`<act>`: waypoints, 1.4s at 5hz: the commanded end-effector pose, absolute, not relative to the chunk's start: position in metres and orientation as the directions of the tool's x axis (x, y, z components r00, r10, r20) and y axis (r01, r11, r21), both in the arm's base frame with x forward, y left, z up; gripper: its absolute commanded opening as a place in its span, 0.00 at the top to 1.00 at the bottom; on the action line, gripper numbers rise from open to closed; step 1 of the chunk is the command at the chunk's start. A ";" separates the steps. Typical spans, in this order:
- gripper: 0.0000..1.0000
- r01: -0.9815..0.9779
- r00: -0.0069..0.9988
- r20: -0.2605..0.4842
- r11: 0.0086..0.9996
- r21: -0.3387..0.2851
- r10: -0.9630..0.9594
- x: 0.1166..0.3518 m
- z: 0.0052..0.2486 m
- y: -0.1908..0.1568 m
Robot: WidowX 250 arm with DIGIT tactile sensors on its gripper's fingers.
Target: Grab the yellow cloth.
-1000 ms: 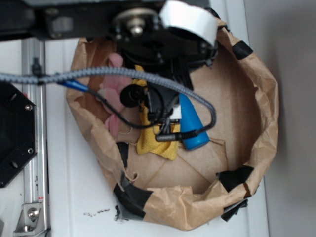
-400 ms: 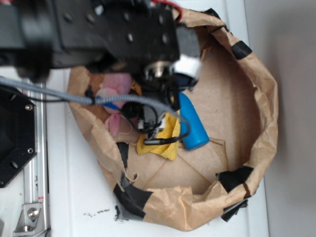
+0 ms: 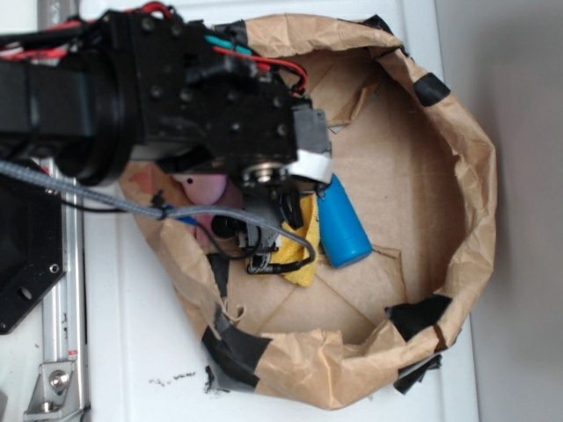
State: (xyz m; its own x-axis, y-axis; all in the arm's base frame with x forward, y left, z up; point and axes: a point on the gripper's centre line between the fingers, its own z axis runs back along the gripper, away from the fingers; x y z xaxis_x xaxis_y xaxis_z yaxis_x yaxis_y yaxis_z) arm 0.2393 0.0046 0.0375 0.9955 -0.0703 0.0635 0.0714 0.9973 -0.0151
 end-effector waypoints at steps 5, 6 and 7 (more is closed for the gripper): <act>1.00 0.017 0.986 0.164 0.999 0.033 -0.022 0.242 0.183 0.020; 1.00 0.025 0.992 0.122 0.997 0.077 -0.034 0.238 0.180 0.010; 1.00 0.050 0.990 0.126 0.996 0.073 -0.059 0.237 0.174 0.000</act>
